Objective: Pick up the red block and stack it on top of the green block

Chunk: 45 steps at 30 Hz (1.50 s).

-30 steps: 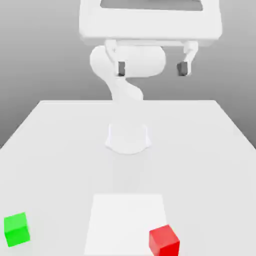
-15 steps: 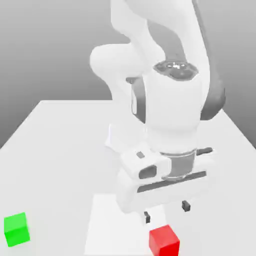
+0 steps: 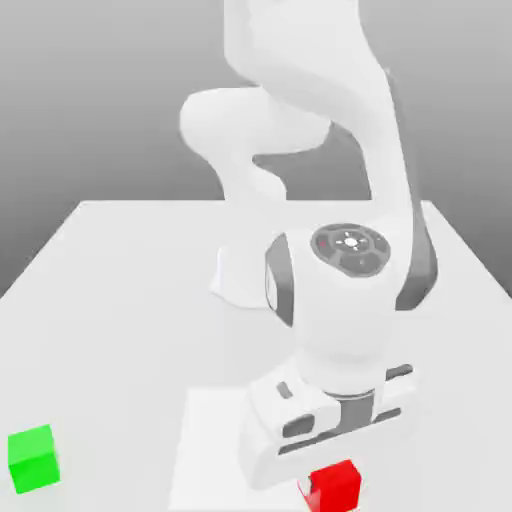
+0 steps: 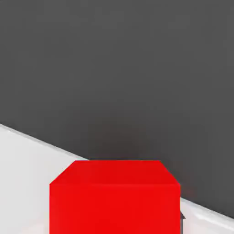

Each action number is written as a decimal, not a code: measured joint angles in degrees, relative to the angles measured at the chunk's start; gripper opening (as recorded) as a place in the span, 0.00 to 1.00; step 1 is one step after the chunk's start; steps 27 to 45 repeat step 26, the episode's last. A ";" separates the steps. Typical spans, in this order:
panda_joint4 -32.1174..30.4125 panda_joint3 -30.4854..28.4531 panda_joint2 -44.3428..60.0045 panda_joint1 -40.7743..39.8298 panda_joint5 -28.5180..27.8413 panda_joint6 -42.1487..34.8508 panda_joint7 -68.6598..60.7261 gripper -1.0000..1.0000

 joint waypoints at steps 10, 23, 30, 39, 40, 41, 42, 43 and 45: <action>1.27 -13.89 -4.24 -12.60 5.79 -5.96 9.86 0.00; 3.95 -18.06 3.95 -21.58 13.75 -1.22 11.74 1.00; 3.64 -20.09 -0.95 -20.25 10.63 -5.59 14.04 1.00; 3.64 -20.09 -0.95 -20.25 10.63 -5.59 14.04 1.00; 3.64 -20.09 -0.95 -20.25 10.63 -5.59 14.04 1.00; 3.64 -20.09 -0.95 -20.25 10.63 -5.59 14.04 1.00; 3.64 -20.09 -0.95 -20.25 10.63 -5.59 14.04 1.00; 3.64 -20.09 -0.95 -20.25 10.63 -5.59 14.04 1.00; 3.64 -20.09 -0.95 -20.25 10.63 -5.59 14.04 1.00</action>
